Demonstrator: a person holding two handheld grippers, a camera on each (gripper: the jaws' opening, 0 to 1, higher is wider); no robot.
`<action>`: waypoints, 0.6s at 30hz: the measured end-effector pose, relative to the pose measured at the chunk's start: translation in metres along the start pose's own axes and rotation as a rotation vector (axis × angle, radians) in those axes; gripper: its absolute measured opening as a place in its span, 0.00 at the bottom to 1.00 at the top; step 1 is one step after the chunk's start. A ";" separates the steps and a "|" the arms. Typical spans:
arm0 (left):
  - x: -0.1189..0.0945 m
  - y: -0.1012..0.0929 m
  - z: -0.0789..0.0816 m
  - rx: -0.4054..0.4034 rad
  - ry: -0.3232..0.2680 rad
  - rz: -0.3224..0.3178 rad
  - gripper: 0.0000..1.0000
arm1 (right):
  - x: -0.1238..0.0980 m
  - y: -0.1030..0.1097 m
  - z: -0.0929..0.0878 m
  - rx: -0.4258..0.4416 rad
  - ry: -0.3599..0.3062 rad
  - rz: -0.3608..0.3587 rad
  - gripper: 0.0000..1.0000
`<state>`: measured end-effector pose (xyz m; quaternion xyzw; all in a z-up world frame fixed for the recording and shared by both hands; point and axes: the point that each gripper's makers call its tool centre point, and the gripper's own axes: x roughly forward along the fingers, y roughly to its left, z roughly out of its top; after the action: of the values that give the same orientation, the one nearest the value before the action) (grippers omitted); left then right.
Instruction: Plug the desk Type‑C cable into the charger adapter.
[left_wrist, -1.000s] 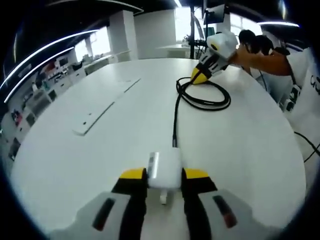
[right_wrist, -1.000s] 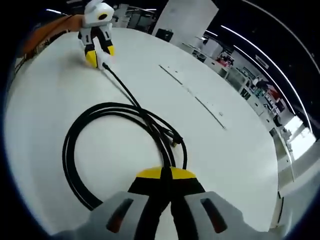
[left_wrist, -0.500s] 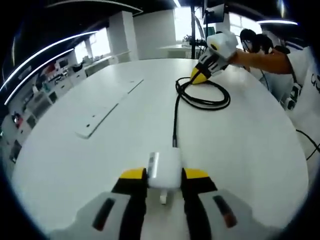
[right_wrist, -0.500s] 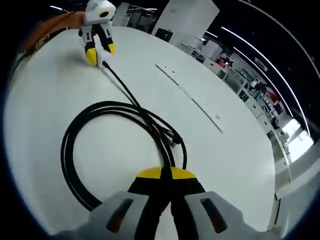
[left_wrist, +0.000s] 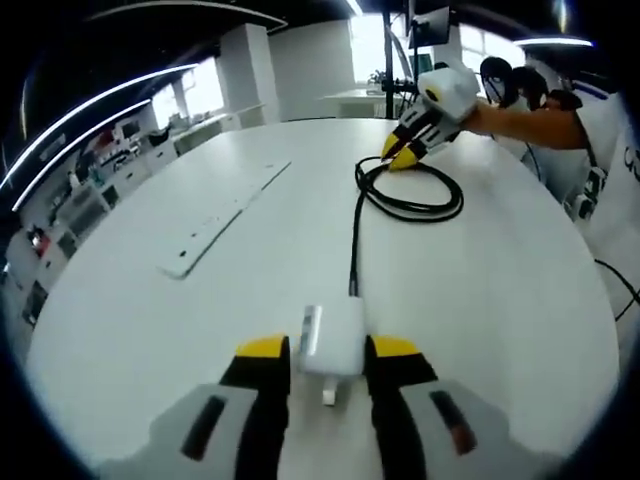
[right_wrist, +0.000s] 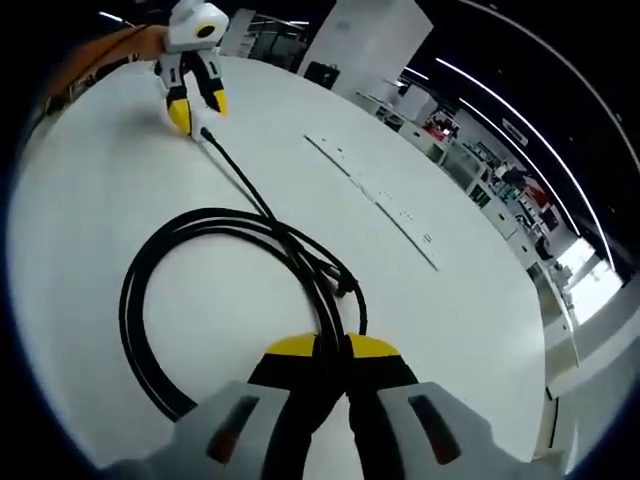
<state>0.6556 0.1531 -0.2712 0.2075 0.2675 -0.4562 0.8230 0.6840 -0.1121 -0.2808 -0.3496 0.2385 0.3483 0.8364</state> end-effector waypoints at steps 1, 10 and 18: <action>-0.001 0.000 0.005 0.011 -0.035 0.018 0.34 | 0.000 -0.001 0.002 0.012 -0.020 -0.006 0.08; -0.022 -0.005 0.015 -0.087 -0.243 0.109 0.46 | -0.009 0.011 0.016 0.079 -0.168 0.000 0.14; -0.030 -0.010 0.007 -0.113 -0.296 0.172 0.64 | -0.018 0.030 0.032 0.152 -0.321 0.060 0.22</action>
<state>0.6358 0.1635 -0.2476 0.1136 0.1498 -0.3938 0.8997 0.6547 -0.0806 -0.2614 -0.2182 0.1380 0.4054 0.8769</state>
